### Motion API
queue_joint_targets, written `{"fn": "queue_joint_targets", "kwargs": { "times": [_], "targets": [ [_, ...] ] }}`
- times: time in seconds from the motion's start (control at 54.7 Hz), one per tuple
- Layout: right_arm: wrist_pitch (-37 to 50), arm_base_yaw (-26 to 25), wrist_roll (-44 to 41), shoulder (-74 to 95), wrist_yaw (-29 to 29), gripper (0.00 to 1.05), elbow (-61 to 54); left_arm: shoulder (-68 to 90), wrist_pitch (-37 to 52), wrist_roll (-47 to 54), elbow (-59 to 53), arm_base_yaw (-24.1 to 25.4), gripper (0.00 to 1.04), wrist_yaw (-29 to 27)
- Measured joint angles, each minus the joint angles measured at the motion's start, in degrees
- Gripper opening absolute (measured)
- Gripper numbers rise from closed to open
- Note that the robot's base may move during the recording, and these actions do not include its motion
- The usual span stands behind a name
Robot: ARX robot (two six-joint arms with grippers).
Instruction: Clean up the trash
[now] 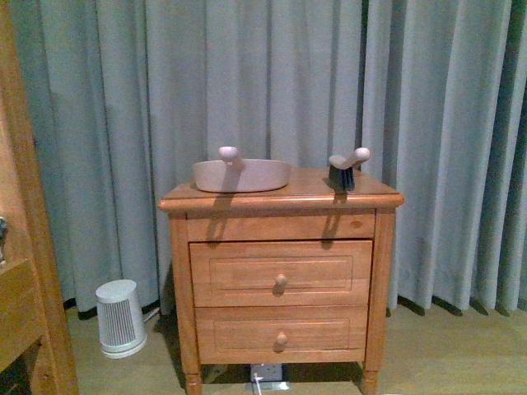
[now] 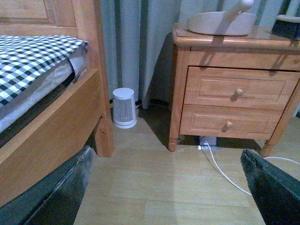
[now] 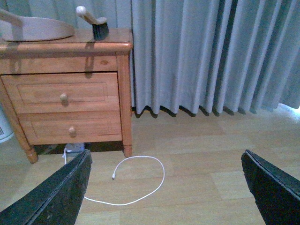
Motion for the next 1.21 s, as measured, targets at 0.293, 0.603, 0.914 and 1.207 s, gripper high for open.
{"fn": "queue_joint_targets", "kwargs": {
  "times": [0.293,0.603,0.914,1.207],
  "targets": [
    [0.00,0.00,0.00,0.00,0.00,0.97,0.00,0.00,0.00,0.00,0.00,0.00,0.97,-0.02],
    [0.00,0.00,0.00,0.00,0.00,0.97,0.00,0.00,0.00,0.00,0.00,0.00,0.97,-0.02],
    [0.00,-0.02,0.00,0.00,0.00,0.97,0.00,0.00,0.00,0.00,0.00,0.00,0.97,-0.02],
    [0.00,0.00,0.00,0.00,0.00,0.97,0.00,0.00,0.00,0.00,0.00,0.00,0.97,-0.02]
  ]
}}
